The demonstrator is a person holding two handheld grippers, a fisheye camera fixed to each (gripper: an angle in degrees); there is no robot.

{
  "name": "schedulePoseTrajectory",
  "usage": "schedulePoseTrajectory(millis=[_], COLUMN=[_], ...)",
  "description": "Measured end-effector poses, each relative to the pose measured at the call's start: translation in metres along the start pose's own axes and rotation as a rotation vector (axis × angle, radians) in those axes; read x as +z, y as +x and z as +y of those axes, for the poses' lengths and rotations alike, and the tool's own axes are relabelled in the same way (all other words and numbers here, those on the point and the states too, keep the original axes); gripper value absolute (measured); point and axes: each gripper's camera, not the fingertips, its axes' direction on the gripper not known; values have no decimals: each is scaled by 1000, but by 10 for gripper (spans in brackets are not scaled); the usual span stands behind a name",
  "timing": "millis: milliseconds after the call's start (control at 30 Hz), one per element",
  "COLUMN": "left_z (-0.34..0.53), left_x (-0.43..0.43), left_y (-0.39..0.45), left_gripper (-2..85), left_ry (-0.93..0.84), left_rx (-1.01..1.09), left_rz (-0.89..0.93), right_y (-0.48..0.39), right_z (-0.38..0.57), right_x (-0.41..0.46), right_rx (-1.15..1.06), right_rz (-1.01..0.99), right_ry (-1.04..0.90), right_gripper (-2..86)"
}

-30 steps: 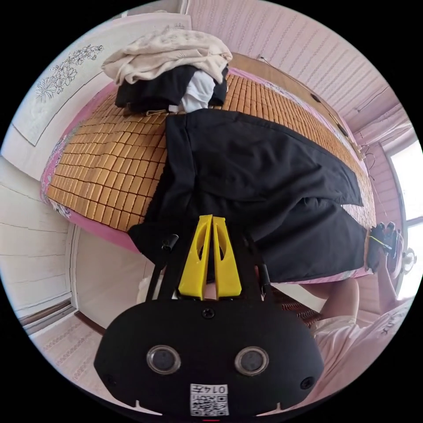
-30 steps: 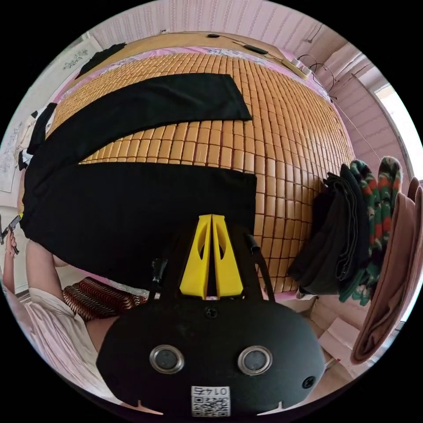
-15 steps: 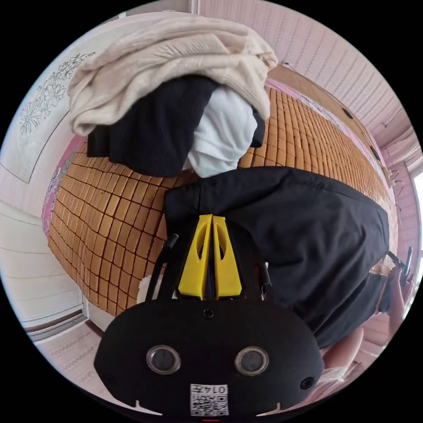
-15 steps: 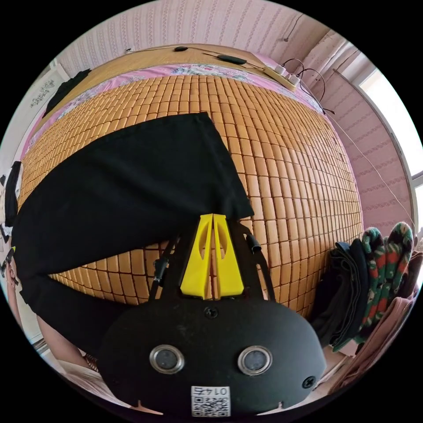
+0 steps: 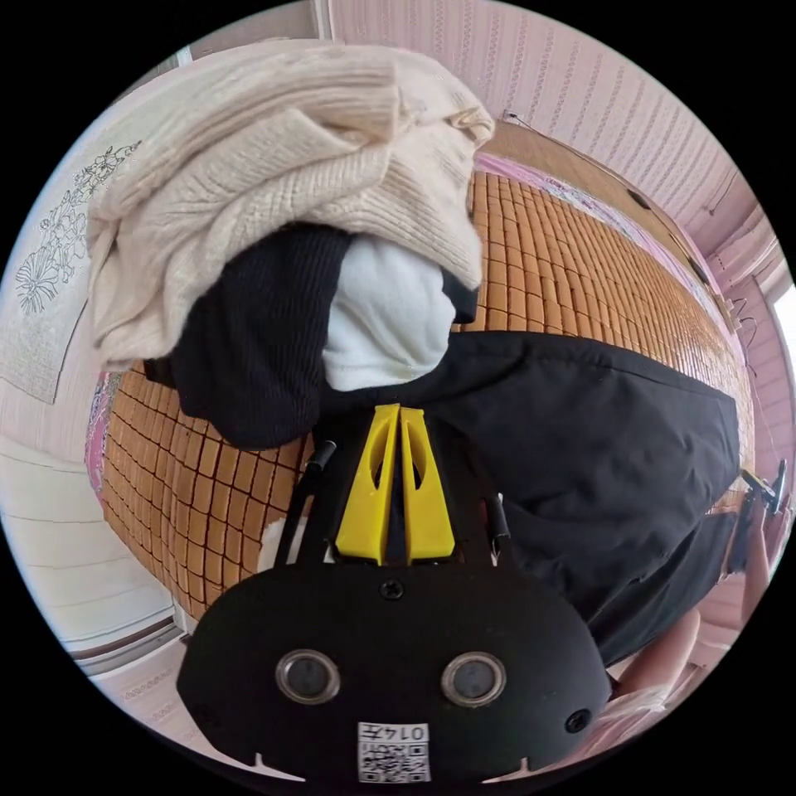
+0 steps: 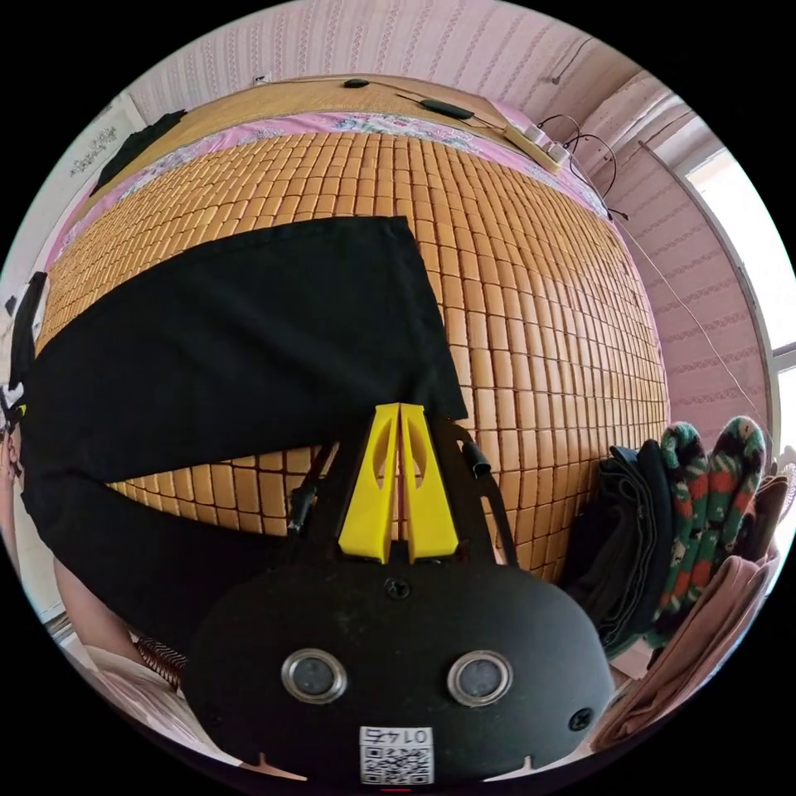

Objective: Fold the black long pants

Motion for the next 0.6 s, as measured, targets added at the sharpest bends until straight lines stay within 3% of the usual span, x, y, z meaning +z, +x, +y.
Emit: schedulePoseTrajectory(millis=[167, 400, 467, 600], left_z=[77, 168, 181, 185], left_x=[-34, -36, -14, -11], left_y=[5, -22, -33, -36], left_gripper=[-8, -8, -9, -9], left_ry=[31, -76, -181, -209], left_rx=[38, -76, -102, -76], left_rz=[131, 119, 124, 82], right_y=[-22, -51, -44, -14], right_z=[-6, -5, -7, -6], right_x=[-10, -3, -9, -26], right_rx=[-90, -243, -221, -178], right_rz=[-41, 171, 158, 58], right_ry=[12, -78, -96, -112], right_gripper=[-6, -4, -4, -6])
